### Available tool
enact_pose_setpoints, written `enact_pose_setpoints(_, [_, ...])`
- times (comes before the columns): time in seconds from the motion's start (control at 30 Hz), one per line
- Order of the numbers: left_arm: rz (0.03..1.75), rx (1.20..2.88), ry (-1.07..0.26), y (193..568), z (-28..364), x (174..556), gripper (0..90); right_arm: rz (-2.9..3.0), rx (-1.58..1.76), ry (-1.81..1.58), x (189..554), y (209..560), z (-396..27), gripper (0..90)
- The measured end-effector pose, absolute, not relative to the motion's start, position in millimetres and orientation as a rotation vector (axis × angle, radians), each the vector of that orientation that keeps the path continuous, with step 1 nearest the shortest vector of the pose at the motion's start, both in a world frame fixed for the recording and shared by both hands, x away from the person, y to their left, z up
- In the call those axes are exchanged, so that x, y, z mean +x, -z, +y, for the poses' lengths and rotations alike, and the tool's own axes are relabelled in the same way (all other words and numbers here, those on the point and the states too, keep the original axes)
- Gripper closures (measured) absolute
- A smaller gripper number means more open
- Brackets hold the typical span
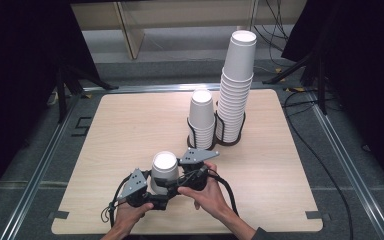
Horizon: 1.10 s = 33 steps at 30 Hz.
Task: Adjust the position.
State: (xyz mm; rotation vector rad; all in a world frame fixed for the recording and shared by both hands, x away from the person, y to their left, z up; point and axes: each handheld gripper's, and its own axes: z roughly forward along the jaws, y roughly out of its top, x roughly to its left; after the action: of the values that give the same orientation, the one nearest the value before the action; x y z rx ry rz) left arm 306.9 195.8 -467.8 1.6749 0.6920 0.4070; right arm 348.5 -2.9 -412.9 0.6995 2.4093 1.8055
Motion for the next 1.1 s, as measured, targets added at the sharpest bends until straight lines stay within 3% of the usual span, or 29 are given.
enact_pose_setpoints(0.4, [0.655, 1.769, -0.473, 465.0, 196.8, 308.2, 14.8, 2.423, 0.677, -1.811, 350.9, 398.6, -17.9, 15.9])
enact_pose_setpoints(0.6, [0.59, 1.907, -0.541, 459.3, 200.0, 308.4, 15.4, 2.495, 0.636, -1.764, 352.1, 385.9, -34.4, 15.8])
enact_pose_setpoints(1.1, [0.419, 2.13, -0.573, 458.3, 192.9, 301.8, 15.8, 2.708, 0.539, -1.593, 349.4, 393.7, -30.3, 16.0])
